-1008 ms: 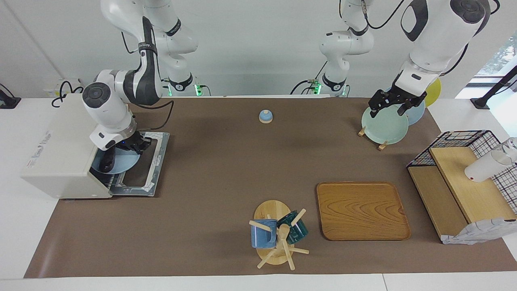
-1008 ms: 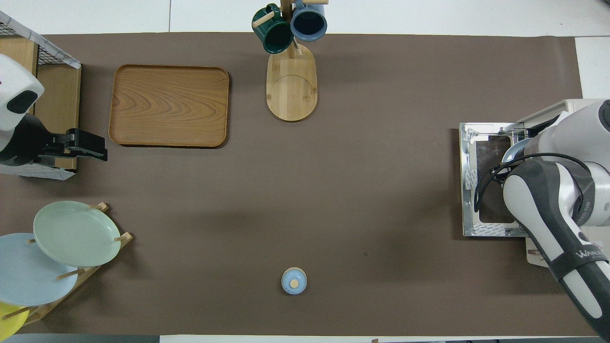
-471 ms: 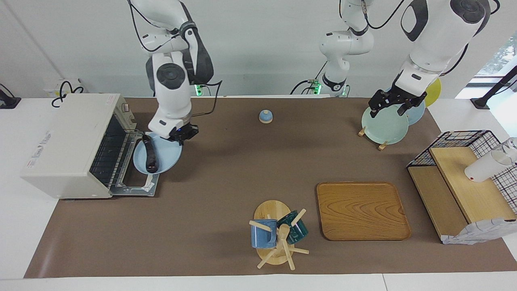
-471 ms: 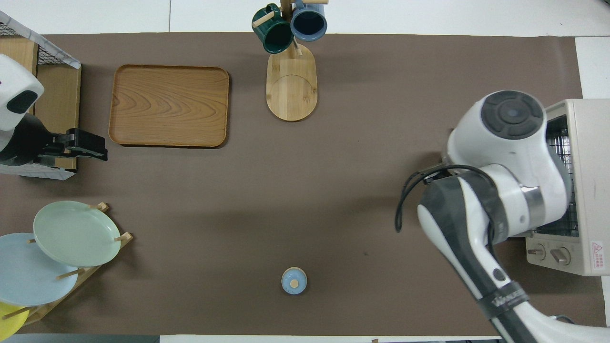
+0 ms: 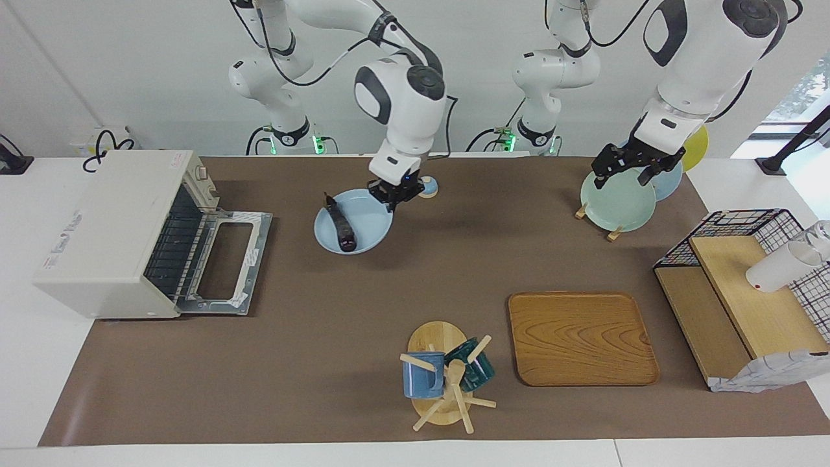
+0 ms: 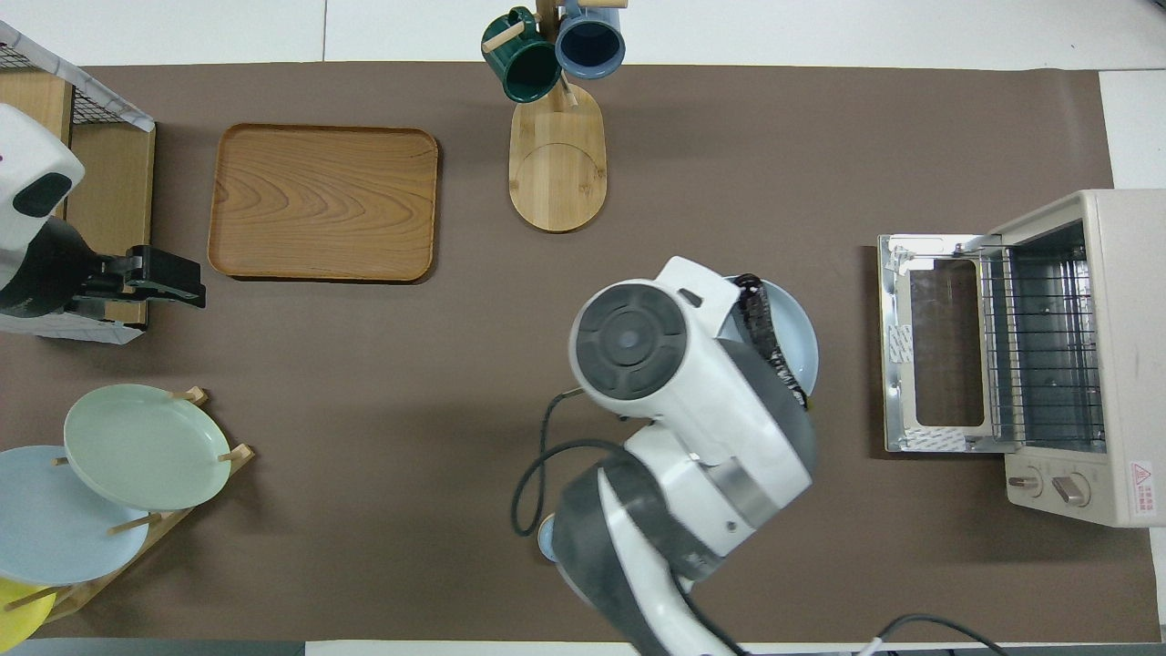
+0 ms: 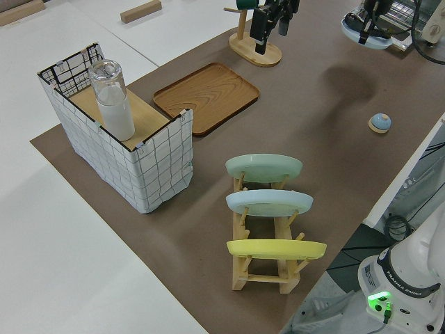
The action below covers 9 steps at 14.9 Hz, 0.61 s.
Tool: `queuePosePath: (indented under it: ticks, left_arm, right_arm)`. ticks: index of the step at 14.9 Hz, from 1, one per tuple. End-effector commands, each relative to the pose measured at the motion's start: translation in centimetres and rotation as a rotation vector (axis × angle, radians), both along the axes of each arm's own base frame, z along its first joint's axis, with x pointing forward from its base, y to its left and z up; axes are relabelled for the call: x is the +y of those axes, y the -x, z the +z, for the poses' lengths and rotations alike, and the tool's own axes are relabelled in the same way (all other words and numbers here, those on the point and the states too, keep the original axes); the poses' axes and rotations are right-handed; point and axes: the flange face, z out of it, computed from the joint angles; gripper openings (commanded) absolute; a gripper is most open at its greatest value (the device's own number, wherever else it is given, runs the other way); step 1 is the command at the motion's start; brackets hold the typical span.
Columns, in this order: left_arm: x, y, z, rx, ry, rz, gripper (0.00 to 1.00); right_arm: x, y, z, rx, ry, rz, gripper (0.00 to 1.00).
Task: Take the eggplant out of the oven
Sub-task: 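Pull the plate with eggplant out toward the table center, right gripper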
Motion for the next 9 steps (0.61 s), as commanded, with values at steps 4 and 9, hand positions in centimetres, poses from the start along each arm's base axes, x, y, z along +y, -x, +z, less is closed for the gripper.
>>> queuePosePath:
  ticks: [4,9]
  left_arm:
    - [0.2,0.0,0.2,0.002,-0.02,0.008,1.0]
    - [0.2,0.0,0.2,0.002,-0.02,0.008,1.0]
  right_arm:
    - [7.5,-1.1,-2.3,-0.016,-0.118,-0.036,0.0]
    - [8.8,1.3,-6.2,-0.035,-0.179,0.025,0.0]
